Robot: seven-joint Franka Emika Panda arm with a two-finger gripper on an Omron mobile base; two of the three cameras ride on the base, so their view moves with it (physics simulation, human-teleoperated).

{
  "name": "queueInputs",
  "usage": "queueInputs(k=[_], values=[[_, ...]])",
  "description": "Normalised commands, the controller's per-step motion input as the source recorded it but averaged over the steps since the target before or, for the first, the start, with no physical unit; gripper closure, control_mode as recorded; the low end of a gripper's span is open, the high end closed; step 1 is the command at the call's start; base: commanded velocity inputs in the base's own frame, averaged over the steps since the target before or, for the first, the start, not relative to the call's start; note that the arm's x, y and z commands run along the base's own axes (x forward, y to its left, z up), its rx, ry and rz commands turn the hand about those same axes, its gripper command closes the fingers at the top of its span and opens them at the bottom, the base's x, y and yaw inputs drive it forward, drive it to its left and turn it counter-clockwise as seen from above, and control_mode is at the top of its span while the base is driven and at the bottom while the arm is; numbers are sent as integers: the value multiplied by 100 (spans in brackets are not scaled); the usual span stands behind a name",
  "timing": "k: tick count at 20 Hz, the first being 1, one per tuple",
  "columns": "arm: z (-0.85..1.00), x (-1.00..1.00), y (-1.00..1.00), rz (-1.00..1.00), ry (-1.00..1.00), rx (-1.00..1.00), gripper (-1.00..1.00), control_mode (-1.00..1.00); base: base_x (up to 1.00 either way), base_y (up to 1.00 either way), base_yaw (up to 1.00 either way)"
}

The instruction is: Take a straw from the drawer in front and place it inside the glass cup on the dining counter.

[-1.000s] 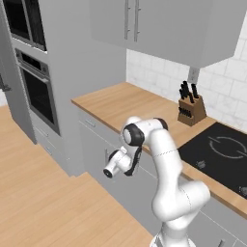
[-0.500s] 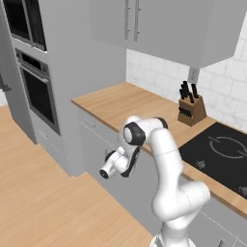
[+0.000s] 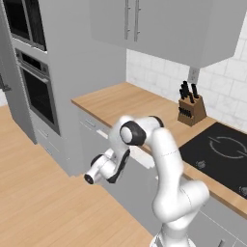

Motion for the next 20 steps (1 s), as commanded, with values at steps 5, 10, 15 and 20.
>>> queueInputs(k=[5,10,15,20], values=[[1,-71,100,0,7,1,100,-100,0,0,0],[0,-72,100,0,9,1,100,-100,0,0,0],[3,-54,89,-2,13,3,-100,-100,0,0,0],[26,-36,18,-2,46,24,-100,-100,0,0,0]])
